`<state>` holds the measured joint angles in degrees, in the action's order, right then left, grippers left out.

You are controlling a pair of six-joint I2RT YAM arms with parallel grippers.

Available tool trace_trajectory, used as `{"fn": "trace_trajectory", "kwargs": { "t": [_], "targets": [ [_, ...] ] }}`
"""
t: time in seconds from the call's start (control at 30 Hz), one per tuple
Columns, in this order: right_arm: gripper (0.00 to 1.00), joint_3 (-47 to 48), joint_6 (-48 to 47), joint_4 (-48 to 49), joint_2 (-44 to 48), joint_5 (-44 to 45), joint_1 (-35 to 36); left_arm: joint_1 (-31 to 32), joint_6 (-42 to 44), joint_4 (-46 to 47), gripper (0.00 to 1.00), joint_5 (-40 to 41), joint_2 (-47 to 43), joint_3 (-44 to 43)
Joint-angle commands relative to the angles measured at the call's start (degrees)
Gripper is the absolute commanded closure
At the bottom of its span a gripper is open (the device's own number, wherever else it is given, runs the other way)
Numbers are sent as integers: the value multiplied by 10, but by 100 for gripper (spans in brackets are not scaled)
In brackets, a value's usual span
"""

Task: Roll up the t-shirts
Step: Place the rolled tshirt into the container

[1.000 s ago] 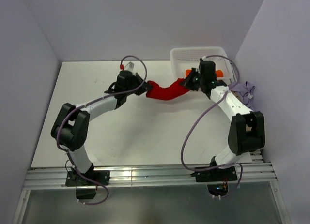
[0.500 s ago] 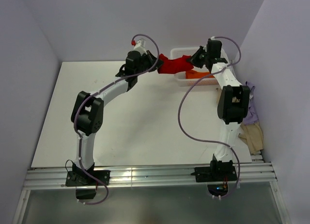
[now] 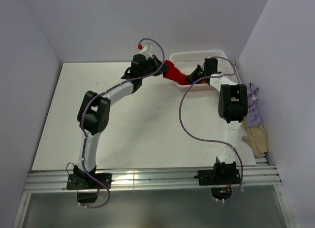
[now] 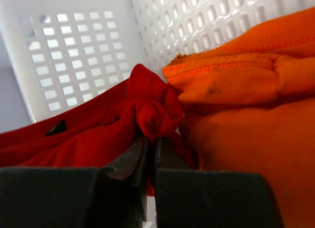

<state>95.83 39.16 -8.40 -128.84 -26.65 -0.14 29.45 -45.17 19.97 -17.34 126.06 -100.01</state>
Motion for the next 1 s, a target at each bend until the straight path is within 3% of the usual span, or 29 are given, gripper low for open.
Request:
{"fn": "trace_trajectory", "kwargs": {
  "t": [0.0, 0.27, 0.4, 0.6, 0.97],
  "targets": [
    [100, -43, -2, 19, 81, -27, 47, -23, -23, 14, 100, -17, -88, 30],
    [100, -129, 21, 47, 157, 24, 166, -78, -7, -72, 100, 7, -186, 118],
    [100, -138, 34, 57, 169, 26, 213, -111, -8, -63, 100, -8, -239, 189],
    [100, -117, 13, 15, 199, 24, 191, -119, -5, -47, 100, -15, -274, 256],
    [100, -16, -40, -65, 179, -5, 103, -106, -31, -11, 100, -21, -235, 261]
  ]
}}
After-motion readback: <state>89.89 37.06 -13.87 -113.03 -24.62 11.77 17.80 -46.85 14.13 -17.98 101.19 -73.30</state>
